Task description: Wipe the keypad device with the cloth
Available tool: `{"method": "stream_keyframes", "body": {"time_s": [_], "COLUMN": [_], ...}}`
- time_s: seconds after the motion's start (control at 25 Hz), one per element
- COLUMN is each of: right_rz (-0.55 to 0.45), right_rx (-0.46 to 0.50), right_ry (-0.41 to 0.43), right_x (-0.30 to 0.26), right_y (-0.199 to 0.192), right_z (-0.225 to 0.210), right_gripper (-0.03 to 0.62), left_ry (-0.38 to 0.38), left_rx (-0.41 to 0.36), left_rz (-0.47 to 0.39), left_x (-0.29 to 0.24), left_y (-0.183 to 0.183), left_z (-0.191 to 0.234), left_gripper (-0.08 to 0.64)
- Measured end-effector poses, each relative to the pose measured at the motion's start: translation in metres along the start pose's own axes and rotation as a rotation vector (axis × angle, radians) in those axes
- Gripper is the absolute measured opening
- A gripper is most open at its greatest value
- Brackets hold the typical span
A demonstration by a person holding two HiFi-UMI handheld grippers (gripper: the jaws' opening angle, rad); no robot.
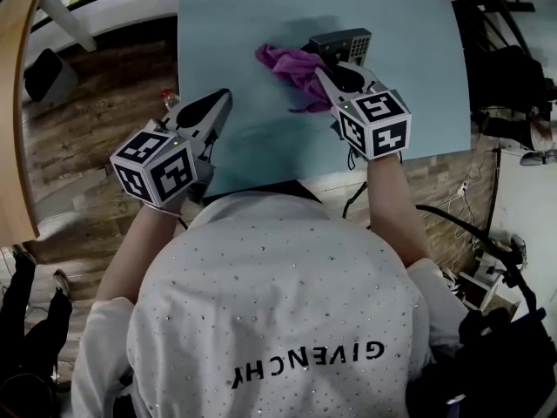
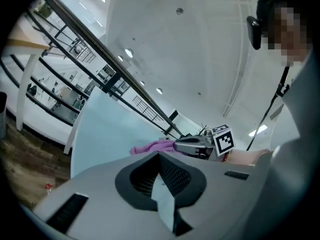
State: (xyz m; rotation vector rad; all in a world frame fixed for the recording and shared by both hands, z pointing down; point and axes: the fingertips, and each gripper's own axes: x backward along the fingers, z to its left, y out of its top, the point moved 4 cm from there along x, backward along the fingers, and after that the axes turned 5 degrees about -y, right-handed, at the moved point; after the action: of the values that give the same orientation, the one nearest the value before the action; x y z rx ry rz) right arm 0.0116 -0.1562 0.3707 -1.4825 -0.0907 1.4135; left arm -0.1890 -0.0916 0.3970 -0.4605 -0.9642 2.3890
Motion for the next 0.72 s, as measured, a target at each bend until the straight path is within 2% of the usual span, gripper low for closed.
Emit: {"method": "stream_keyframes", "body": {"time_s": [0.2,0.32,0.48,0.6,0.72], "right_rz": [-0.13,-0.154,-0.079,0.007,0.042], "right_rx": [0.175,0.235,0.249,0.315,0.37], "right_ry": [-0.038,-0.083,-0.078,-0.074,-0.092], "right_x": [0.011,0.008,-0.008,-0.027,-0.037], "right_y": [0.08,0.104,0.09,0.066,0.05], "right_z": [-0.026,-0.038,-0.042,-0.035,-0.032], "right_gripper": [0.054,0.055,0.055,0.055,0.055], "left_ry": [-0.008,0.006,0.048,0.054,0.057], "left_rx": [0.046,0.032,0.002,0.061,0.1], "left_rz": [-0.058,-0.084,-0.088,-0.136,-0.187], "left_x": [0.0,0.004,0.012,0.021,0.027], "left_y": [0.013,0.017,0.018,0.021,0.027], "left_z": [0.001,0.0,-0.001,0.01,0.017], "left_gripper": [0.0,0.0,0.0,0.0,0.0]}}
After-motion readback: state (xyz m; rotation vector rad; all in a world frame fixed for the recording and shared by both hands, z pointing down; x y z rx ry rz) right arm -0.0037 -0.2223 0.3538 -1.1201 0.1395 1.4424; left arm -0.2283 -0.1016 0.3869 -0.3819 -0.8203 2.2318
